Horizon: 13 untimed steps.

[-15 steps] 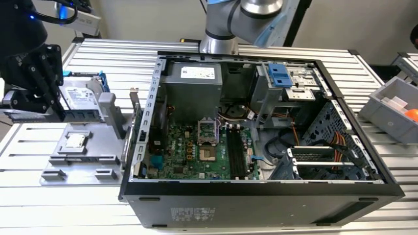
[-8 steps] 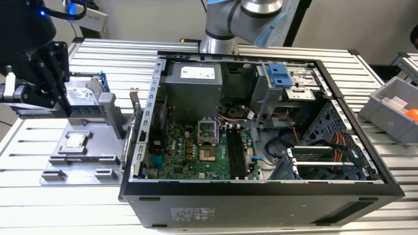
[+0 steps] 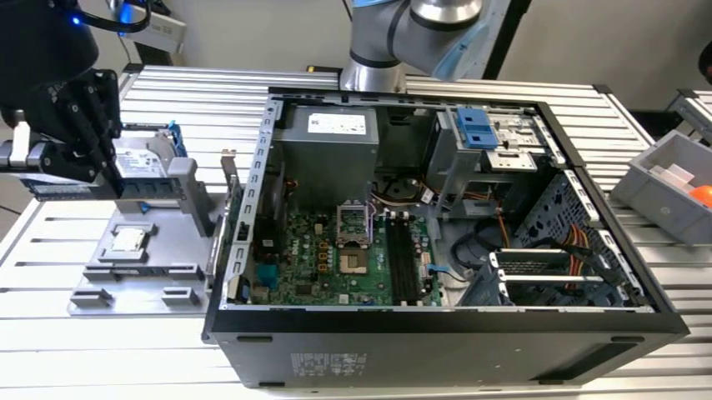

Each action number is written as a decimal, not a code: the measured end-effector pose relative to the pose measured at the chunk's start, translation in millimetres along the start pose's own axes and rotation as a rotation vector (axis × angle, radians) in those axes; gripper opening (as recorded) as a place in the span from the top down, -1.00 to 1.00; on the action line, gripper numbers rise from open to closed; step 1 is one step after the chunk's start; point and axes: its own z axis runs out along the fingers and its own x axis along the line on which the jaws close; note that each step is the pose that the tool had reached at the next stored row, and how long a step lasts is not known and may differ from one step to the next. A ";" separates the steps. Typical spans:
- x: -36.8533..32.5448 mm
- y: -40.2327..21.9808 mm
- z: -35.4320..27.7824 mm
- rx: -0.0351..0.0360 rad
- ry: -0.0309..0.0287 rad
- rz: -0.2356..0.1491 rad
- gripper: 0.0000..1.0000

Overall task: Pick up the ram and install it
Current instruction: 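Pick up the ram and move it above insertion slot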

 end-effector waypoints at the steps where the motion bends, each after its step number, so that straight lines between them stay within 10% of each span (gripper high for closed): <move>1: 0.0 0.0 0.0 0.0001 0.0000 0.000 1.00; 4: -0.5 0.0 0.0 0.0000 -0.0001 0.000 1.00; 5: -1.4 -0.1 -0.1 0.0002 -0.0159 0.000 1.00; 8: -1.7 -0.2 0.0 0.0009 -0.0390 -0.001 1.00; 13: -1.6 -0.3 0.0 0.0009 -0.0390 -0.001 1.00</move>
